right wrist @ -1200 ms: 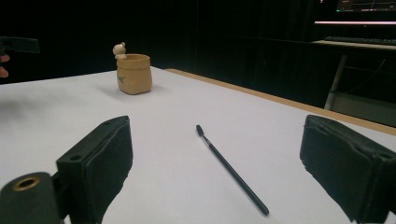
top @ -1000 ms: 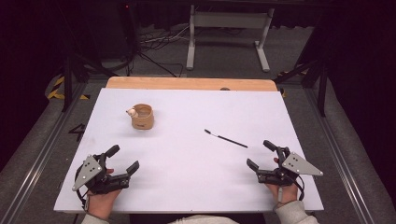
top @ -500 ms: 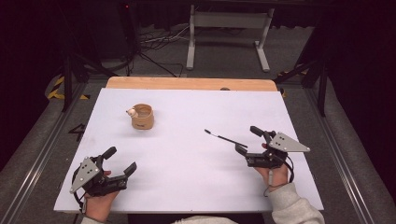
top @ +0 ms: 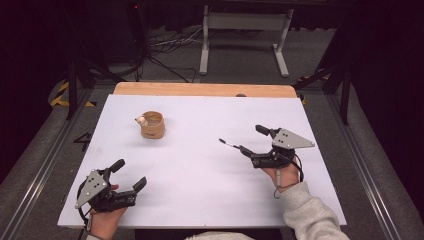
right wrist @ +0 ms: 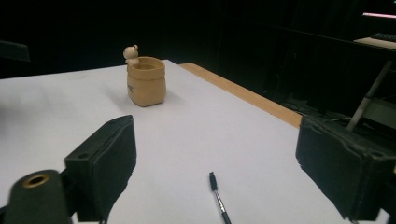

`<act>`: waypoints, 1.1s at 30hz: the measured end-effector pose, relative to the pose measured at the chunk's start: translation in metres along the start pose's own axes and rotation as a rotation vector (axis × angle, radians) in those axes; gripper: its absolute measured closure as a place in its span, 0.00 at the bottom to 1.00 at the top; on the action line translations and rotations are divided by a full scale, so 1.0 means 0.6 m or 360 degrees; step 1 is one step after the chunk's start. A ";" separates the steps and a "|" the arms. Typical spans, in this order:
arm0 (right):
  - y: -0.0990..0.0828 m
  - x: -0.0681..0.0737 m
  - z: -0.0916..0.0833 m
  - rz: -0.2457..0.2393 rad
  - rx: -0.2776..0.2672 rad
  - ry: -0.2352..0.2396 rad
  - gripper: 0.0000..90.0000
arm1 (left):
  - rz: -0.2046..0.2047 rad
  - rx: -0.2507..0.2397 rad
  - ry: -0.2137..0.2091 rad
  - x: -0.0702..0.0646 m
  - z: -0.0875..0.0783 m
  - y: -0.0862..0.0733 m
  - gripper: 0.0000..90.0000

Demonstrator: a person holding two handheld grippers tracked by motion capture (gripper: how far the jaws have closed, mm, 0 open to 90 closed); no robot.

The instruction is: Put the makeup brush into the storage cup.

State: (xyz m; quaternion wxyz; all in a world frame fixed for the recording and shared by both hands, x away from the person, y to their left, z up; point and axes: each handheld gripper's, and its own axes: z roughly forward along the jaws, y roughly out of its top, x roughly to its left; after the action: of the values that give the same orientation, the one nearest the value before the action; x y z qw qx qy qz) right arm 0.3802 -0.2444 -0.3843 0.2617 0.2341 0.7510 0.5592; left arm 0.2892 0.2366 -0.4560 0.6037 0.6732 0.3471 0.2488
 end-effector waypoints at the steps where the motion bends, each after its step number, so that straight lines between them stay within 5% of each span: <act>1: 0.004 -0.002 0.003 -0.0017 0.0021 0.0007 0.18 | 0.0007 0.0006 -0.0007 0.000 0.001 0.000 0.06; 9: 0.031 -0.023 0.031 -0.0017 0.0266 0.0080 0.21 | 0.0023 0.0035 0.0003 -0.002 0.005 0.000 0.04; 13: 0.044 -0.041 0.056 -0.0004 0.0452 0.0190 0.26 | 0.0024 0.0043 0.0012 0.000 0.005 0.000 0.04; 24: 0.064 -0.056 0.101 -0.0105 0.0927 0.0226 0.29 | 0.0015 0.0048 0.0026 0.001 0.005 -0.001 0.04; 33: 0.065 -0.068 0.126 -0.0150 0.1213 0.0195 0.32 | 0.0005 0.0058 0.0029 0.002 0.007 -0.002 0.03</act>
State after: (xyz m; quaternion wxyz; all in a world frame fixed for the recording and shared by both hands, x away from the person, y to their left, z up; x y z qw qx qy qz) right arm 0.4626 -0.2062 -0.3591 0.1360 0.2462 0.9290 0.2405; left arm 0.2926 0.2350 -0.4579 0.5876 0.6825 0.3559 0.2495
